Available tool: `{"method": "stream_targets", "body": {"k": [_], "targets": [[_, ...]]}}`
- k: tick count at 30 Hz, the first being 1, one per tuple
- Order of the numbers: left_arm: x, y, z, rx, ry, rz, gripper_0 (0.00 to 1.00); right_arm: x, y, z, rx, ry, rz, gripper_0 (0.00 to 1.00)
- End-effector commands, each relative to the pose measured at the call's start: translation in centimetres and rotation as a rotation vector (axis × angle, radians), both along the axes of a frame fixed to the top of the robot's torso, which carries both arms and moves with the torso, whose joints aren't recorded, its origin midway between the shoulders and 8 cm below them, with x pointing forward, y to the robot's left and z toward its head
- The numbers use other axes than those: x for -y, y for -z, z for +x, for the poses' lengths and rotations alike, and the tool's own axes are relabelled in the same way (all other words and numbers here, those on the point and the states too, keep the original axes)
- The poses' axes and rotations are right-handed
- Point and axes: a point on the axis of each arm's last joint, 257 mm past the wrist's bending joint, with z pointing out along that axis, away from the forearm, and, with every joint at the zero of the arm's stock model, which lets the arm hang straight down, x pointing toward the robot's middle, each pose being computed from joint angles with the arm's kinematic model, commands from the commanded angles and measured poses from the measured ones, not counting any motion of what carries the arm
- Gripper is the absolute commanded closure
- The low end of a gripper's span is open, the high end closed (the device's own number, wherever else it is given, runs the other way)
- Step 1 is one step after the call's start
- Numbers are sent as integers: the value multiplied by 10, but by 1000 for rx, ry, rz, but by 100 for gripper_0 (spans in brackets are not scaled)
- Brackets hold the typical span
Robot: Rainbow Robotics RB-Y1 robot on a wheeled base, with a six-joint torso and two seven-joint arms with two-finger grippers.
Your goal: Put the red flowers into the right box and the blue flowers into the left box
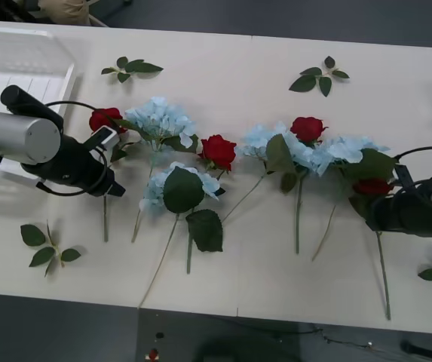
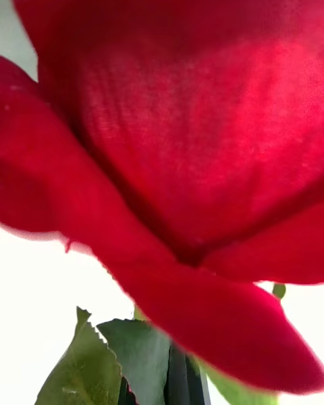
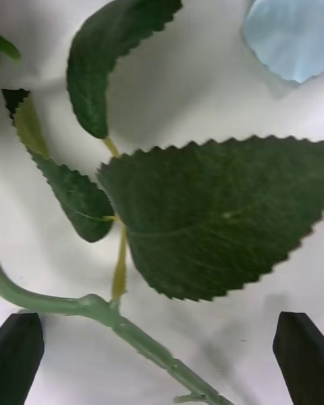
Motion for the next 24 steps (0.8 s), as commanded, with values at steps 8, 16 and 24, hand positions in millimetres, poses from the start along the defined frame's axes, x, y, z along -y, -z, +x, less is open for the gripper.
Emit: {"method": "stream_targets", "body": {"k": [8,16,24], "targets": [[-10,-16,14,28,-53,-1,100,46,-91,24,15,78,-43,100],[-14,-29,24,56,-49,13,100,98,-216,31,160,103,-139,100],[-26,-62,32,103,-35,21,100,193,-283,45,242,138,-432,100]]}}
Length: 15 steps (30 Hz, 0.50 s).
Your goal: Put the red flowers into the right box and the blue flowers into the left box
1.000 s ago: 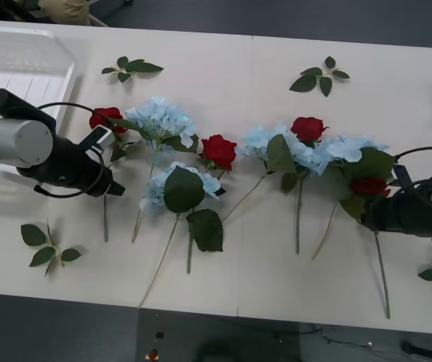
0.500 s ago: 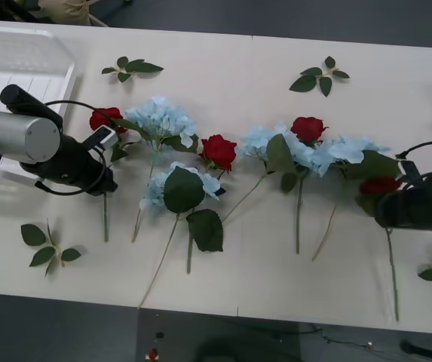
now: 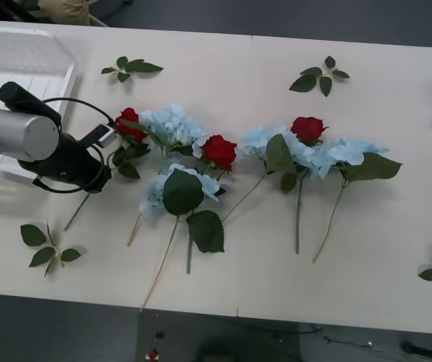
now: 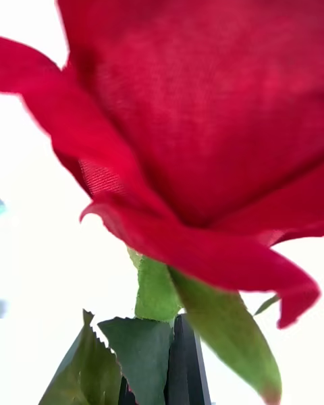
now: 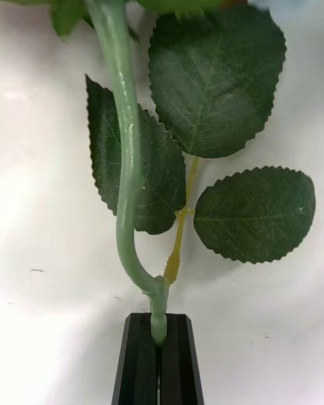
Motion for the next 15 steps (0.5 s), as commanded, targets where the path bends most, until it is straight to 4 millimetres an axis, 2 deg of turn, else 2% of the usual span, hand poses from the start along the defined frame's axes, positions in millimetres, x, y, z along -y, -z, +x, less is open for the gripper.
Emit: {"method": "stream_targets", "body": {"k": [1,5,6,8,9,11,12,14,15], "targets": [[-19,-62,25,97,-18,6,100,47,-30,16,20,7,-150,100],[-35,-96,22,148,19,41,100,96,-27,35,19,52,-243,100],[-37,-101,21,154,24,46,100,103,-25,37,17,58,-256,100],[-37,-125,18,192,58,57,100,128,-16,44,23,92,-300,100],[-36,-132,18,204,68,59,100,133,-13,46,24,98,-310,100],[-28,-156,15,237,93,34,100,155,-2,48,24,128,-355,100],[-23,-163,15,246,99,16,100,159,1,48,24,131,-369,100],[1,-191,12,280,127,-66,100,176,14,45,14,148,-410,100],[7,-199,11,291,134,-89,100,179,18,44,10,150,-416,100]]}}
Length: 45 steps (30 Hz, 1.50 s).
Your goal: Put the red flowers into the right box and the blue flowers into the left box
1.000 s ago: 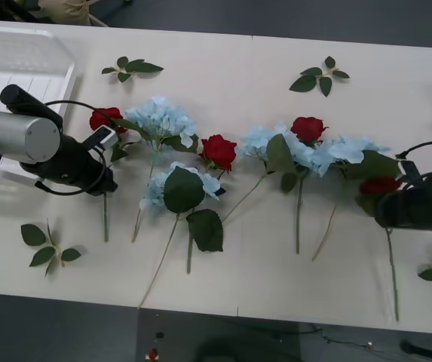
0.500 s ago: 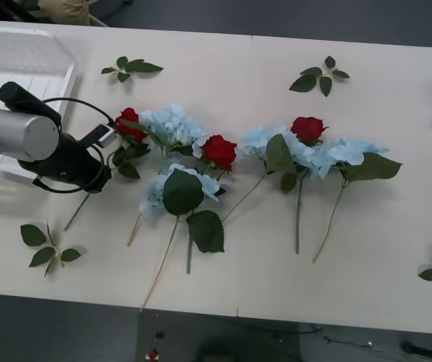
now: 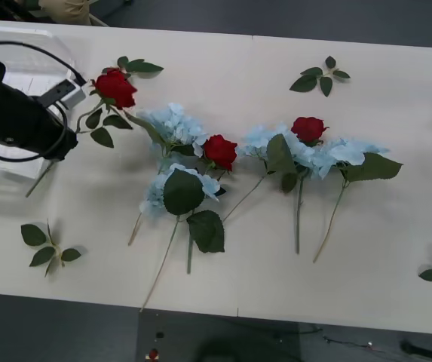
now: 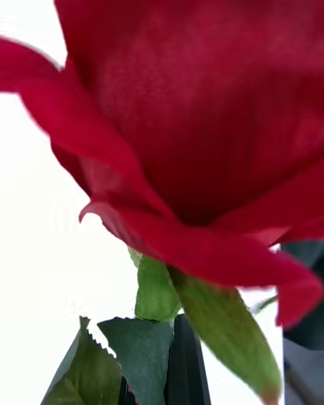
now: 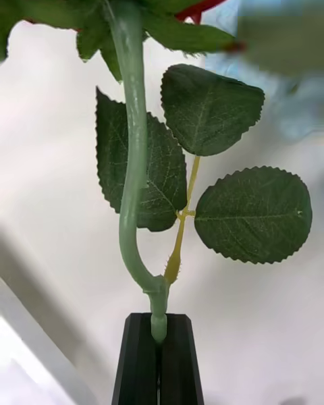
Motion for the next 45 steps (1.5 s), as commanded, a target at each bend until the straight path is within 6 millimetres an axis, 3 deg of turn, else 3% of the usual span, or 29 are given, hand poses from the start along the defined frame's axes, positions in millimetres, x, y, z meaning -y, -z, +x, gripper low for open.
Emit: {"method": "stream_targets", "body": {"k": [1,5,11,13,15,18,22,24,28,33,38,45], "targets": [[43,-85,11,131,59,-150,100,24,6,-2,-4,16,-66,100],[102,-116,-6,217,161,-351,100,39,34,-9,-7,41,-64,100],[158,-134,-32,319,236,-599,100,48,38,-12,-8,50,-92,100],[170,-135,-39,348,267,-639,100,48,38,-12,-10,51,-93,76],[191,-132,-52,370,319,-686,100,48,37,-12,-3,55,-85,39],[215,-128,-65,391,391,-724,100,42,40,-10,14,55,-45,17],[237,-122,-75,420,460,-722,100,26,46,-6,36,56,55,6],[247,-119,-80,424,490,-717,100,2,45,1,35,33,128,1],[253,-116,-81,438,510,-704,100,-47,42,7,19,19,273,0],[255,-112,-86,429,530,-697,100,-138,28,7,-7,-97,380,0],[277,-108,-105,396,600,-722,100,-214,14,-18,73,-291,364,0],[305,-95,-125,425,721,-683,100,-294,-4,-66,223,-498,465,0]]}}
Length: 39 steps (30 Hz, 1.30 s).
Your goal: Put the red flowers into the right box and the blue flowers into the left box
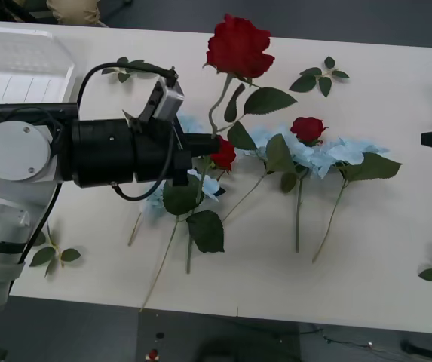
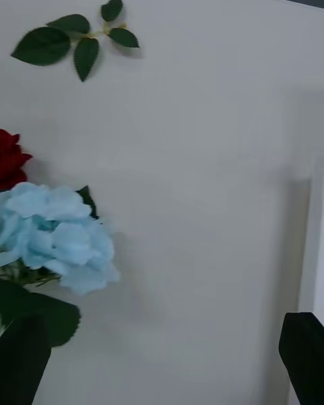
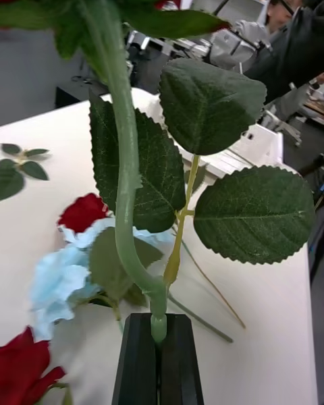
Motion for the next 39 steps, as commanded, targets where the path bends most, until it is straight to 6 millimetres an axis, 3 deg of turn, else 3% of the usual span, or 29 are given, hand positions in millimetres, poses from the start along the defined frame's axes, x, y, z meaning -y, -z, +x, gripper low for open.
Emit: {"method": "stream_targets", "body": {"k": [1,6,15,22,28,29,39], "targets": [[18,-12,-18,159,80,27,100,-44,-19,-24,102,-86,99,0],[27,-13,-25,165,105,14,100,-95,-28,-53,188,-216,178,0],[37,-16,-34,179,139,-6,100,-162,-18,-71,338,-449,278,0],[41,-18,-33,188,136,-15,100,-205,13,-75,384,-636,320,0],[41,-18,-33,188,136,-15,100,-209,15,-75,386,-649,323,0],[41,-18,-33,188,136,-15,100,-247,43,-74,397,-805,358,0],[41,-18,-33,188,136,-15,100,-310,63,-65,293,-853,674,0]]}}
